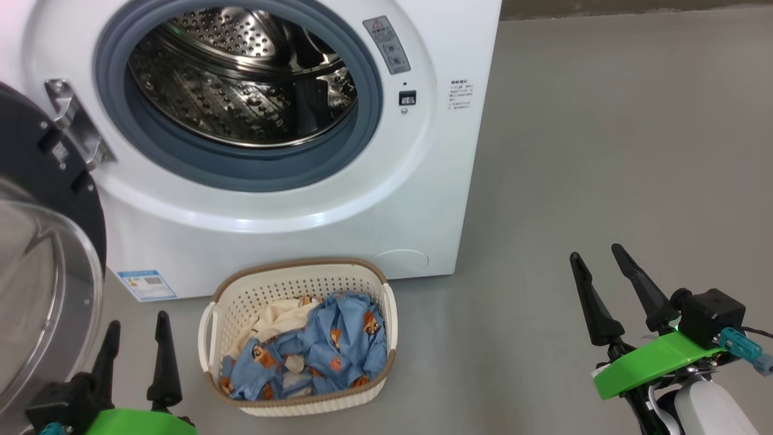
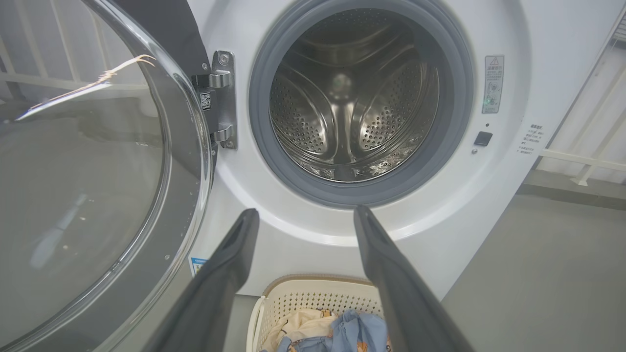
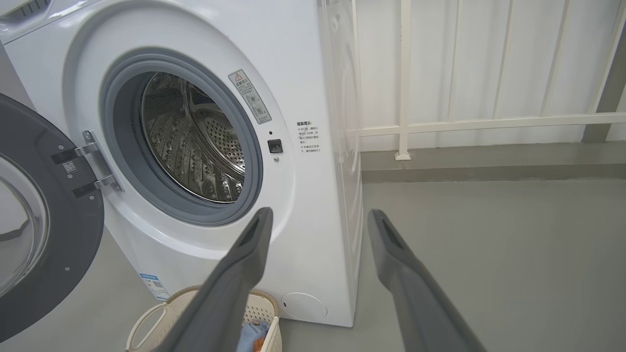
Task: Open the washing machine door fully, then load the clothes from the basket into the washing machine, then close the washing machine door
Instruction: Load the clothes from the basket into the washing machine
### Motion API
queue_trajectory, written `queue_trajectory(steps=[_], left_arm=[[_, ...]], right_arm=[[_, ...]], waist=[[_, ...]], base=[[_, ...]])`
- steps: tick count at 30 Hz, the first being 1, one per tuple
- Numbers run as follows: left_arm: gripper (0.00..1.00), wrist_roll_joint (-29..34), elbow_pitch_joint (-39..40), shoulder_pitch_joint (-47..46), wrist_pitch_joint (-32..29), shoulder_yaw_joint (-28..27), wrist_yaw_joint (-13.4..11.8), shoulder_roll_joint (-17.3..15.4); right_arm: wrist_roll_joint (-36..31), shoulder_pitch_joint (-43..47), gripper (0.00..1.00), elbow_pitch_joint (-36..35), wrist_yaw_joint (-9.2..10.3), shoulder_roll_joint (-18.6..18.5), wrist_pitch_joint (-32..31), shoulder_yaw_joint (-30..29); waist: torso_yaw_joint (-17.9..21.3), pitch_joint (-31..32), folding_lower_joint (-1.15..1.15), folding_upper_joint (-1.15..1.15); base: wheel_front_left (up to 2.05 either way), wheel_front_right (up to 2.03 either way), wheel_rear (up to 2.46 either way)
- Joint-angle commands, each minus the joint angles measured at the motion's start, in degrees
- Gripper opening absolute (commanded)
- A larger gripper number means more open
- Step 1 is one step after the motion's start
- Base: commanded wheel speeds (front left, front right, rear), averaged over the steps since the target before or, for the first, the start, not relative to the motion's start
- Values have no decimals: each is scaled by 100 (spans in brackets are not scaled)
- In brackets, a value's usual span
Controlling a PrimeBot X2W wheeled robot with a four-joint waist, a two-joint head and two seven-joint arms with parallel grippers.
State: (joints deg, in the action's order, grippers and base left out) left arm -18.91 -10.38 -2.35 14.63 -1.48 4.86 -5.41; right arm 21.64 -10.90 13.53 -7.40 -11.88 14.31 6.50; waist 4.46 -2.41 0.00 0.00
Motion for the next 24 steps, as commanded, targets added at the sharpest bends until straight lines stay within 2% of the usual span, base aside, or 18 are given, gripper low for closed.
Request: queue_trajectory(steps=[1, 17, 24], left_arm=[[100, 62, 104, -239, 37, -224, 35, -79], [100, 126, 80, -275, 37, -303, 90, -37], [100, 118, 63, -300, 37, -328, 122, -15]], right_arm=[[-38, -101, 100, -170, -9, -27, 69, 92], [0, -132, 100, -147, -9, -6, 69, 87], [-9, -138, 100, -153, -9, 0, 69, 88]], waist=[[-4, -11, 0, 0], [-2, -46, 0, 0], [-20, -56, 0, 0]], base=[[123, -123, 0], [116, -116, 0], [44, -44, 0]])
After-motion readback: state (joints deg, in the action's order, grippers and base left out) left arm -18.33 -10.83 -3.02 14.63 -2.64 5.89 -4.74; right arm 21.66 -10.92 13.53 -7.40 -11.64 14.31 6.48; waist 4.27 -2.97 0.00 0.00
